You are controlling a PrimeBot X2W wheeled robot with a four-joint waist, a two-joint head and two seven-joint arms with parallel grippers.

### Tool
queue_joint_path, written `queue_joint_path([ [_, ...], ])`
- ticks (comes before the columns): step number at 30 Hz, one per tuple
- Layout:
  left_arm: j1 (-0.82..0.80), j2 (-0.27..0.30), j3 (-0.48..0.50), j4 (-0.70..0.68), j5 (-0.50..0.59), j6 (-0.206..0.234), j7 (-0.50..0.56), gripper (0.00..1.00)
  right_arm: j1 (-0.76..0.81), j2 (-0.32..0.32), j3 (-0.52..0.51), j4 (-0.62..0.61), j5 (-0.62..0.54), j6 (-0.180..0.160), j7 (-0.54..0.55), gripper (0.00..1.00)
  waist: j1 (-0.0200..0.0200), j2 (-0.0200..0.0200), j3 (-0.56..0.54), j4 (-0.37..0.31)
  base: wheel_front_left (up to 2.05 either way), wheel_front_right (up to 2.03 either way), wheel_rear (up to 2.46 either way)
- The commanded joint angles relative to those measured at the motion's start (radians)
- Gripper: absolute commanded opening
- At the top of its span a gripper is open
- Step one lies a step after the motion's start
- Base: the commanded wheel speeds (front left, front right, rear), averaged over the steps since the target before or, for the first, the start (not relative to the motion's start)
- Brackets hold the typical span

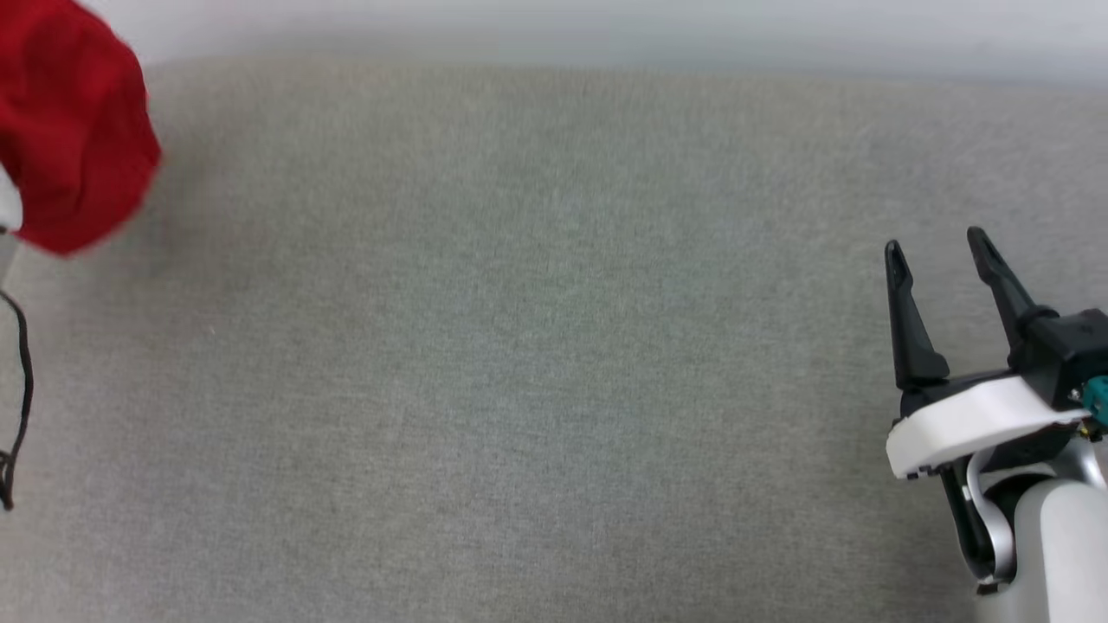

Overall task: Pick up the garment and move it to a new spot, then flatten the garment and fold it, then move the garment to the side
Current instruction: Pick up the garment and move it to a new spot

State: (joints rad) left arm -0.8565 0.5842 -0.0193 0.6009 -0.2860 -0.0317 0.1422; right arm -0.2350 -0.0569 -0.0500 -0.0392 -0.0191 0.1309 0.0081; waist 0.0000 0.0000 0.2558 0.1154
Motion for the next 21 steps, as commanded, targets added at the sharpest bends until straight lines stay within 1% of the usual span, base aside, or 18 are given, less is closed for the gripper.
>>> queue_joint_path([
  [1,-0.016,-0.011,-0.009,-0.014,0.013,0.002,-0.029,0.0,0.016,0.005,-0.002,0.0,0.006,0.0,-0.005,1.0,0.0,0.0,-0.047,-0.018,0.0,0.0,0.0],
  [4,-0.032,-0.042,-0.033,-0.043,0.02,-0.004,-0.089,0.0,0.038,0.006,-0.005,-0.003,0.009,0.0,-0.004,1.0,0.0,0.0,-0.083,-0.045,0.0,0.0,0.0],
  [9,0.0,-0.136,-0.094,-0.087,0.014,-0.019,-0.137,0.0,0.076,0.007,-0.006,0.0,0.03,0.0,0.002,1.0,0.0,0.0,-0.14,-0.106,0.0,0.0,0.0],
  [10,0.008,-0.16,-0.111,-0.096,0.01,-0.024,-0.139,0.0,0.084,0.007,-0.009,0.0,0.036,0.0,0.006,1.0,0.0,0.0,-0.148,-0.118,0.0,0.0,0.0],
  [11,0.043,-0.232,-0.156,-0.126,-0.001,-0.035,-0.148,0.0,0.104,0.007,-0.004,0.002,0.049,0.0,0.009,1.0,0.0,0.0,-0.171,-0.163,0.0,0.0,0.0],
  [12,0.059,-0.263,-0.176,-0.138,-0.007,-0.039,-0.149,0.0,0.113,0.007,-0.008,0.0,0.053,0.0,0.01,1.0,0.0,0.0,-0.177,-0.177,0.0,0.0,0.0],
  [18,0.17,-0.4,-0.3,-0.199,-0.043,-0.073,-0.146,0.0,0.15,0.007,-0.018,-0.011,0.065,0.0,0.023,1.0,0.0,0.0,-0.189,-0.252,0.0,0.0,0.0],
  [21,0.248,-0.443,-0.371,-0.216,-0.06,-0.085,-0.15,0.0,0.165,0.007,-0.024,-0.02,0.068,0.0,0.025,1.0,0.0,0.0,-0.183,-0.276,0.0,0.0,0.0],
])
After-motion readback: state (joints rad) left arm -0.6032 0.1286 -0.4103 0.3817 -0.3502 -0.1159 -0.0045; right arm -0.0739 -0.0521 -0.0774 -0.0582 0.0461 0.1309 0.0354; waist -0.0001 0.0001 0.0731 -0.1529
